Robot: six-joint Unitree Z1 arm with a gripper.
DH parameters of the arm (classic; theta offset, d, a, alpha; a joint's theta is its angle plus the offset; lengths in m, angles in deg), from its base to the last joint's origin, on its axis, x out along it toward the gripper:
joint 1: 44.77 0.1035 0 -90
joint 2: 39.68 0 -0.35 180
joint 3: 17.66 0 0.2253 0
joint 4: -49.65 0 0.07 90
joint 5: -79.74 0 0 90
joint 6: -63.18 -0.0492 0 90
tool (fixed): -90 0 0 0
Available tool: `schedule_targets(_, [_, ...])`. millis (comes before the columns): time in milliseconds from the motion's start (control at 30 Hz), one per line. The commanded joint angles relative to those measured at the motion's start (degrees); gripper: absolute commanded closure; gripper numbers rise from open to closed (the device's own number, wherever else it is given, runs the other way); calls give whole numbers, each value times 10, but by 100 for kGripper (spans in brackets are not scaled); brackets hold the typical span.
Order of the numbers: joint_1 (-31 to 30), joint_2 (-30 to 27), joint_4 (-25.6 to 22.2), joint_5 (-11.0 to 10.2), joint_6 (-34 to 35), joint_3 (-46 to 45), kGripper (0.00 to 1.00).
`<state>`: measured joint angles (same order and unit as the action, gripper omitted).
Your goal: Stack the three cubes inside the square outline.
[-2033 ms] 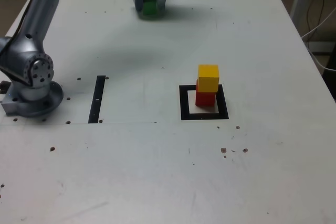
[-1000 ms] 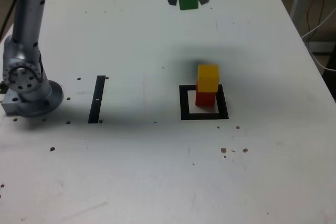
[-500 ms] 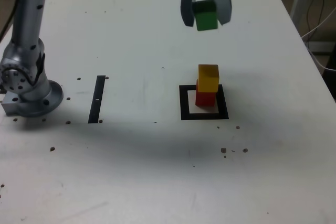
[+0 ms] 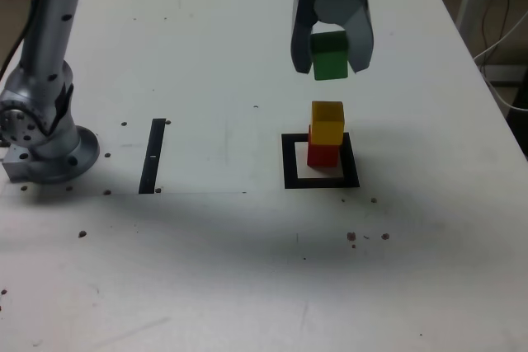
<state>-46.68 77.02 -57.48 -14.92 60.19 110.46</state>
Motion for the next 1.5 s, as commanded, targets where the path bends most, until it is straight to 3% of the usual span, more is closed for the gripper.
schedule_targets(0, [0, 7, -9, 2, 3, -5, 84])
schedule_targets(1067, [-31, 58, -5, 11, 25, -10, 81])
schedule_targets(1200, [-30, 59, -4, 12, 25, -12, 74])
schedule_targets(1467, [-27, 64, -4, 16, 22, -16, 46])
